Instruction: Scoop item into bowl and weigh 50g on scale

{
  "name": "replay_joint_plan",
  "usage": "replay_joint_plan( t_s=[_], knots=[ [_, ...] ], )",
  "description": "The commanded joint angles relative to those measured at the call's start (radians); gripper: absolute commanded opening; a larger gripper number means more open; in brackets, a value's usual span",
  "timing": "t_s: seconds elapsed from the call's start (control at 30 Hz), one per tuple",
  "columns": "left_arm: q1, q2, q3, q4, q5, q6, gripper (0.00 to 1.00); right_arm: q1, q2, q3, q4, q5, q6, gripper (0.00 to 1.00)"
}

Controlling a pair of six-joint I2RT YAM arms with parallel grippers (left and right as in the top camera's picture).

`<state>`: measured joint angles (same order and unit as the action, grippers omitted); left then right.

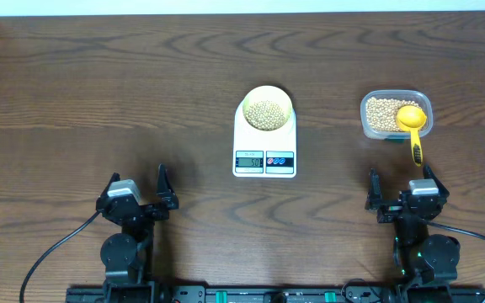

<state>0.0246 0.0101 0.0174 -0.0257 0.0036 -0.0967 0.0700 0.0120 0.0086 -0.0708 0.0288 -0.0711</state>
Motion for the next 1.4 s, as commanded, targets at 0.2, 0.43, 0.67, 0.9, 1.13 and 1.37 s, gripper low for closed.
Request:
replay_joint_plan(
  t_s=[0.2, 0.43, 0.67, 0.9, 1.13, 1.37],
  knots=[
    [-0.025, -0.008, -0.013, -0.048, 0.013, 0.108, 0.98, 0.005, -0.006, -0.003, -0.003, -0.005, -0.013, 0.99],
    [-0.025, -0.008, -0.013, -0.046, 0.057, 0.123, 0.98, 0.005, -0.006, -0.003, -0.003, -0.005, -0.013, 0.99],
    [-0.025, -0.008, -0.013, -0.047, 0.053, 0.123, 0.98, 0.005, -0.006, -0.003, -0.003, -0.005, -0.013, 0.99],
    [-0.025, -0.008, -0.013, -0.048, 0.053, 0.123, 0.98, 0.005, -0.006, -0.003, -0.003, -0.006, -0.013, 0.99],
    [-0.025, -0.008, -0.013, -0.046, 0.053, 0.122, 0.98, 0.005, -0.006, -0.003, -0.003, -0.006, -0.013, 0.99],
    [-0.025, -0.006, -0.013, -0.044, 0.053, 0.122, 0.98, 0.005, -0.006, -0.003, -0.003, -0.005, -0.012, 0.99]
  ],
)
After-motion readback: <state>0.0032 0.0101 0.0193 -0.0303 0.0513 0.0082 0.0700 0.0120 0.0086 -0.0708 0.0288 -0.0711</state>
